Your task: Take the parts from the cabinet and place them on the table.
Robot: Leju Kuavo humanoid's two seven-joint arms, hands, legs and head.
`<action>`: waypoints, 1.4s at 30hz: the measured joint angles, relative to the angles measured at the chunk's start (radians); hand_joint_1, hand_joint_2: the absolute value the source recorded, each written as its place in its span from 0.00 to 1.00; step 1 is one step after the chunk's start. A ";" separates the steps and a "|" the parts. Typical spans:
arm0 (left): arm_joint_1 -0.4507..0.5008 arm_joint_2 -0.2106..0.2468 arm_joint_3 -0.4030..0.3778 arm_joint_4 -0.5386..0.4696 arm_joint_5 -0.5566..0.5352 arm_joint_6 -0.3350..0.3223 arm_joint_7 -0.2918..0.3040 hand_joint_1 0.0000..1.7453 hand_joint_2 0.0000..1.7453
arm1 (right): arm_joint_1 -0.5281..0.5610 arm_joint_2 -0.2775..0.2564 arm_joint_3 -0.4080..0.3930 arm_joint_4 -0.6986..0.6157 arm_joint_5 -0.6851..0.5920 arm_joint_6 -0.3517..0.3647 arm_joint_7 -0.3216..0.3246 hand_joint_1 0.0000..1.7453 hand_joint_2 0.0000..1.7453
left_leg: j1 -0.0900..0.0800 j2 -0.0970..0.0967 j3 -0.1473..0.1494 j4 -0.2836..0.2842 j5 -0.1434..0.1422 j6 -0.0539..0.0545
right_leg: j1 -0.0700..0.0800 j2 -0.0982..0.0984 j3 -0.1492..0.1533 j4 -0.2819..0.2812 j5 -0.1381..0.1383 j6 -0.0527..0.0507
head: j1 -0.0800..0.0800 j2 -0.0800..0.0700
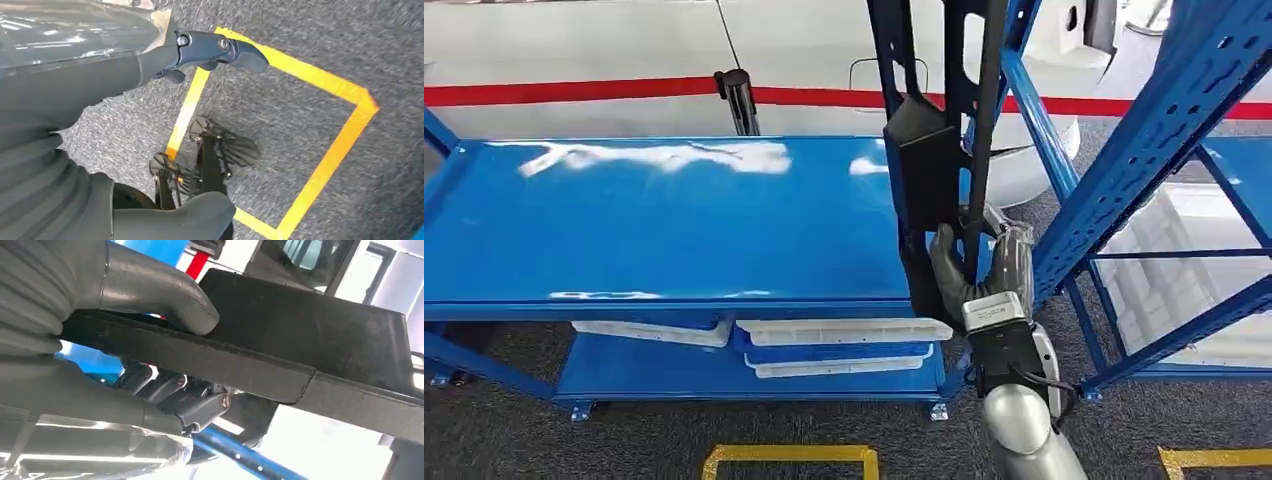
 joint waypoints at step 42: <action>0.001 -0.002 -0.023 0.000 -0.053 -0.021 -0.016 0.00 1.00 | 0.189 0.025 -0.106 -0.104 -0.004 -0.025 -0.059 1.00 1.00 | 0.009 -0.014 -0.063 0.314 -0.161 -0.038 | 0.023 -0.010 -0.033 -0.050 0.061 -0.089 | -0.012 0.000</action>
